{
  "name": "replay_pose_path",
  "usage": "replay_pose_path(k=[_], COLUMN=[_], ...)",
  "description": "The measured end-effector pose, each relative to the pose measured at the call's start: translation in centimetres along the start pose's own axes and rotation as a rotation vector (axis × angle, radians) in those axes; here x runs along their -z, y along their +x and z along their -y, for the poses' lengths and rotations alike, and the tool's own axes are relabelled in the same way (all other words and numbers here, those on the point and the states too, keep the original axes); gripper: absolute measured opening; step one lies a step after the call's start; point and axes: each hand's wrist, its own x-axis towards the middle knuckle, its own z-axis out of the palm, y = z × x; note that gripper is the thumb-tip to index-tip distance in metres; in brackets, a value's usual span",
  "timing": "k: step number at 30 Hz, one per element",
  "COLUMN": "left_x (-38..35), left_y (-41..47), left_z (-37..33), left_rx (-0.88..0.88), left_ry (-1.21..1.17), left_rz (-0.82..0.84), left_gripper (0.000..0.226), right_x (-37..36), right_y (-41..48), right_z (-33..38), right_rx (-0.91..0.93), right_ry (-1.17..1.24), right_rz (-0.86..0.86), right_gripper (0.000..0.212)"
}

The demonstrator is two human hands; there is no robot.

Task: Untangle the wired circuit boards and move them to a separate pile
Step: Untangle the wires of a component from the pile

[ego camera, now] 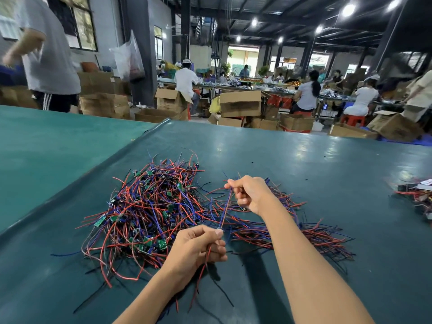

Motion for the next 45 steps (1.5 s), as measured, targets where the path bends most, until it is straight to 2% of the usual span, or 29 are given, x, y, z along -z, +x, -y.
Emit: replay_pose_path(k=[3, 5, 9, 10, 11, 15, 17, 19, 25, 27, 29, 33, 36, 38, 40, 45], left_x=[-0.1, -0.1, 0.6, 0.8, 0.9, 0.6, 0.7, 1.1, 1.2, 1.0, 1.0, 0.9, 1.1, 1.3, 1.5, 1.5], left_y=[0.0, 0.1, 0.9, 1.1, 1.2, 1.0, 0.9, 0.8, 0.4, 0.4, 0.3, 0.2, 0.4, 0.6, 0.8, 1.1], left_z=[-0.1, -0.4, -1.2, -1.3, -1.3, -1.2, -1.0, -0.8, -0.8, -0.9, -1.0, -1.0, -0.5, -0.4, -0.3, -0.1], left_rx=[0.006, -0.003, -0.071, -0.084, -0.091, -0.119, -0.146, -0.161, -0.095, -0.055, -0.030, -0.035, -0.087, -0.112, -0.130, -0.177], left_ry=[-0.022, -0.076, -0.176, -0.185, -0.187, -0.164, -0.165, -0.167, -0.160, -0.159, -0.175, -0.138, -0.111, -0.160, -0.225, -0.199], left_rz=[0.031, 0.005, -0.079, -0.085, -0.087, -0.071, -0.066, -0.067, -0.082, -0.089, -0.088, -0.105, -0.160, -0.195, -0.232, -0.283], left_gripper=[0.012, 0.011, 0.008, 0.008, 0.008, 0.006, 0.007, 0.009, 0.013, 0.017, 0.022, 0.023, 0.024, 0.016, 0.013, 0.022], right_x=[-0.4, -0.5, 0.0, 0.2, 0.3, -0.2, -0.7, -1.2, -2.4, -2.7, -2.9, -3.4, -3.6, -3.9, -4.2, -3.7], right_y=[-0.1, -0.7, -2.8, -3.6, -4.5, -8.2, -9.0, -9.1, -10.1, -10.2, -10.4, -11.0, -11.5, -12.1, -12.8, -14.5], right_z=[0.4, 0.6, -0.2, -0.8, -1.6, -3.9, -4.6, -4.8, -5.7, -6.4, -6.9, -7.3, -7.4, -7.6, -8.1, -9.4], right_rx=[0.043, 0.096, 0.355, 0.401, 0.393, 0.084, 0.088, 0.141, 0.148, 0.155, 0.174, 0.164, 0.176, 0.158, 0.120, 0.036], right_ry=[0.030, 0.005, -0.200, -0.233, -0.235, -0.258, -0.270, -0.294, -0.261, -0.278, -0.227, -0.128, -0.221, -0.255, -0.248, -0.184], right_rz=[-0.041, -0.076, -0.315, -0.324, -0.252, 0.401, 0.476, 0.430, 0.466, 0.426, 0.374, 0.353, 0.307, 0.294, 0.278, 0.238], right_gripper=[0.023, 0.020, 0.019, 0.018, 0.019, 0.037, 0.040, 0.043, 0.025, 0.028, 0.031, 0.018, 0.025, 0.029, 0.031, 0.031])
